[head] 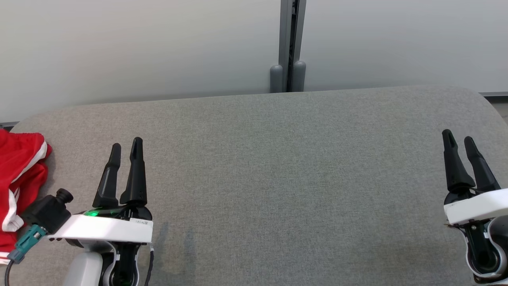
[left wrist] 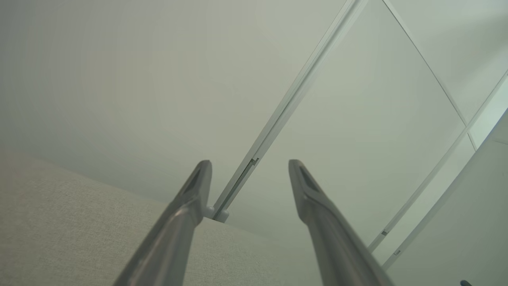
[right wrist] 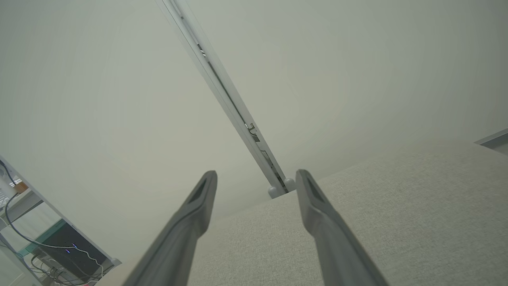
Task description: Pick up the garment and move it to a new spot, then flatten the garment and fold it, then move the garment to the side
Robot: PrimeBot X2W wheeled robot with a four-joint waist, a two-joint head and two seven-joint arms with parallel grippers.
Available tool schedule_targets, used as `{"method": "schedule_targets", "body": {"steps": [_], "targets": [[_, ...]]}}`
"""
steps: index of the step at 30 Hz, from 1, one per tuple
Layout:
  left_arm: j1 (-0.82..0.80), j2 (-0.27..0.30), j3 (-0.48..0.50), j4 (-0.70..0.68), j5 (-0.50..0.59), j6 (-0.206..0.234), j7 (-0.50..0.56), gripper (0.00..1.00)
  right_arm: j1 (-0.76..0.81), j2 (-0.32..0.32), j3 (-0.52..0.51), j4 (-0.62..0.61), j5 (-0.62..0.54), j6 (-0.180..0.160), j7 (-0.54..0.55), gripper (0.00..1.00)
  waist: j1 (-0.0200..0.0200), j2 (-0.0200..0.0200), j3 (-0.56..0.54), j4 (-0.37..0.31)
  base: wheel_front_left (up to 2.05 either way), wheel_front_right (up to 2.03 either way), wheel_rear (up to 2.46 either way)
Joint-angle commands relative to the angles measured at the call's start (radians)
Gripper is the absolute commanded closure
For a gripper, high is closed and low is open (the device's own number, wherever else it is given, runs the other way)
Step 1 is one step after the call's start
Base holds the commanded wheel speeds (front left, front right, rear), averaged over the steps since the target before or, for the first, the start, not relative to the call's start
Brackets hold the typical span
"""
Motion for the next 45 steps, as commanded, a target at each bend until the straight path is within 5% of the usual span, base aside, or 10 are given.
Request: {"method": "schedule_targets", "body": {"steps": [1, 45], "targets": [[-0.028, 0.009, 0.002, -0.008, 0.032, 0.004, -0.005, 0.0, -0.005, -0.016, 0.009, -0.023, -0.035, 0.005, -0.016, 0.0, 0.0, 0.0, 0.001, -0.001, 0.0, 0.0, 0.0], [-0.032, 0.046, 0.001, 0.222, 0.457, 0.072, -0.008, 0.0, 0.073, 0.01, 0.071, 0.056, -0.433, 0.005, -0.19, 0.0, 0.0, 0.0, -0.001, -0.009, 0.0, 0.0, 0.0]]}}
